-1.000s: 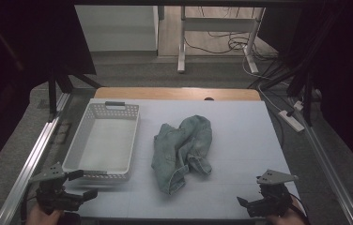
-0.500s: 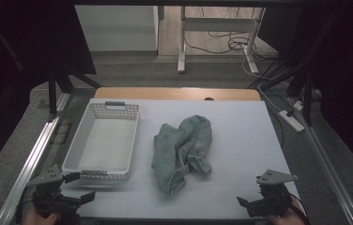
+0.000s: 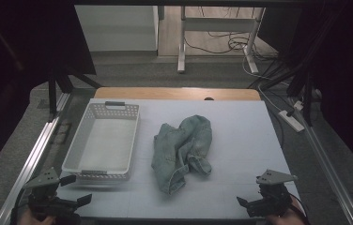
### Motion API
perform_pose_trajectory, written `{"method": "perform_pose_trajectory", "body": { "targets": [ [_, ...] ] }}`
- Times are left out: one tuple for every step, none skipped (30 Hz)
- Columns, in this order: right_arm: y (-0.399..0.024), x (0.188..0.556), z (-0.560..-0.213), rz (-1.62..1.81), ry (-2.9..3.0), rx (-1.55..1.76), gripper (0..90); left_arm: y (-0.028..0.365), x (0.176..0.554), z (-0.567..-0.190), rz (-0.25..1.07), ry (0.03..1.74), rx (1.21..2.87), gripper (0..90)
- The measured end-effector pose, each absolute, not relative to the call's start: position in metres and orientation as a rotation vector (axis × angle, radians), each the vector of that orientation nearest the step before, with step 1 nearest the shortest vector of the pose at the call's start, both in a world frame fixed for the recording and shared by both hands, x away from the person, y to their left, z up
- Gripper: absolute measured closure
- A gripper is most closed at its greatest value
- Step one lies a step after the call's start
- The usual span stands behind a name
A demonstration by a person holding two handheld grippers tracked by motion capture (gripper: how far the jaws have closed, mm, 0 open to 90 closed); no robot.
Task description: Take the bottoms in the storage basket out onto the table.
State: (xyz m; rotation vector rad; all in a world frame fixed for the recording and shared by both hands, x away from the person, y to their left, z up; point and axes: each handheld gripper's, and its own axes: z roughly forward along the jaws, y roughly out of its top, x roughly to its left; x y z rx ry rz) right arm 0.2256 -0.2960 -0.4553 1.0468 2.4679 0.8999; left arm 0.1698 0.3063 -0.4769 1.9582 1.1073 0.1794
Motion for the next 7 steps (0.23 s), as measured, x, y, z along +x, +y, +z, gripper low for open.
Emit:
{"method": "perform_pose_trajectory", "body": {
  "targets": [
    [-0.2959, 0.2256, -0.4553, 0.899, 2.468, 1.047, 1.3, 0.3065, 0.1693, -0.4769, 0.179, 1.111, 1.96, 0.0],
    [-0.2957, 0.2256, -0.4555, 0.9, 2.465, 1.047, 1.3, 0.3065, 0.1688, -0.4769, 0.179, 1.114, 1.961, 0.0],
    [-0.2956, 0.2255, -0.4555, 0.898, 2.466, 1.046, 1.3, 0.3065, 0.1687, -0.477, 0.177, 1.112, 1.963, 0.0],
    [-0.2955, 0.2255, -0.4555, 0.897, 2.465, 1.045, 1.3, 0.3064, 0.1687, -0.4771, 0.175, 1.112, 1.964, 0.0],
    [-0.2955, 0.2255, -0.4556, 0.896, 2.465, 1.045, 1.3, 0.3062, 0.1689, -0.4771, 0.173, 1.114, 1.963, 0.0],
    [-0.2955, 0.2255, -0.4557, 0.894, 2.466, 1.044, 1.3, 0.306, 0.1691, -0.4771, 0.171, 1.114, 1.963, 0.0],
    [-0.2955, 0.2256, -0.4559, 0.891, 2.467, 1.042, 1.3, 0.3059, 0.1697, -0.4769, 0.17, 1.111, 1.965, 0.0]
  ]
}}
